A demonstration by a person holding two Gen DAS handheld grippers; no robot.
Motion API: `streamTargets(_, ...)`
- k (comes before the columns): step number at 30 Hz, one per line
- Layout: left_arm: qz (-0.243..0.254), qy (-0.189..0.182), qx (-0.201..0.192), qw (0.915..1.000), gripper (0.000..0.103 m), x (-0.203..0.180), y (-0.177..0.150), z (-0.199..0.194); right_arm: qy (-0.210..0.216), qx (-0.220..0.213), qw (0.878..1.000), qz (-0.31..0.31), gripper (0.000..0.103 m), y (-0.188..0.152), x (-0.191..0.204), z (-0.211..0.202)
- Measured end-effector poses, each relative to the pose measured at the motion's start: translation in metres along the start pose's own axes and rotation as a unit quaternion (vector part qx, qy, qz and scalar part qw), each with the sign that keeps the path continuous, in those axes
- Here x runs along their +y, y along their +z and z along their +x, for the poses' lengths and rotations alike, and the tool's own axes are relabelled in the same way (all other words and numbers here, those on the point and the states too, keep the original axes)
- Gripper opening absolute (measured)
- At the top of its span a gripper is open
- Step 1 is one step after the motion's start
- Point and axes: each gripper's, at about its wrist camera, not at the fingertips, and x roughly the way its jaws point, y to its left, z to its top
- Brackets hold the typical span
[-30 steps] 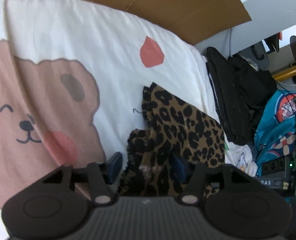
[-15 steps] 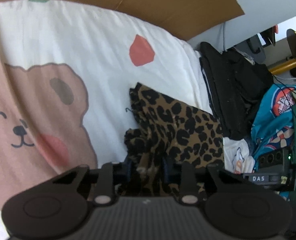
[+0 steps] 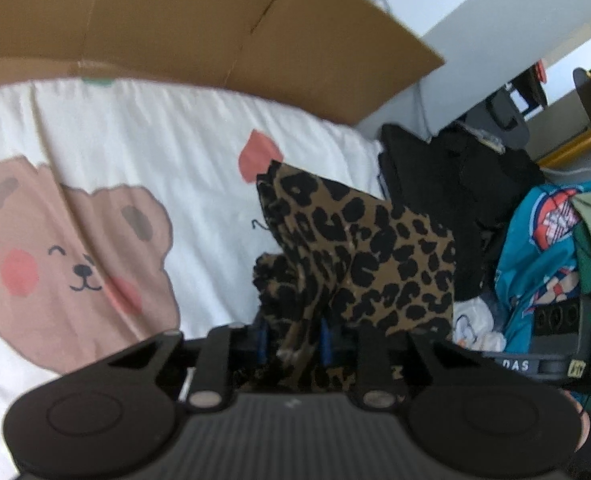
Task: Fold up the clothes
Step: 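Lift the folded shorts with both tools and carry them toward the clothes pile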
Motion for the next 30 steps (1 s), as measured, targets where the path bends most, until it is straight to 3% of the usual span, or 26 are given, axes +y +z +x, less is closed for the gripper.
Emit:
streamTargets(14,-0.014,0.034,-0.094,0.9949,0.025,-0.087,0.008,-0.114,0.019,-0.036,0.996,-0.082,0.006,0.028,0.094,-0.081)
streamTargets(22,-0.022,0.054,-0.129,0.9899,0.025,-0.132,0.014,-0.175,0.031,-0.044,0.991,-0.124,0.006,0.039,0.152,-0.131)
streamTargets(30,-0.018,0.046,-0.160,0.9858,0.025,-0.179,0.028,-0.205,0.024,-0.075,0.985,-0.154,0.006,0.057,0.186,-0.186)
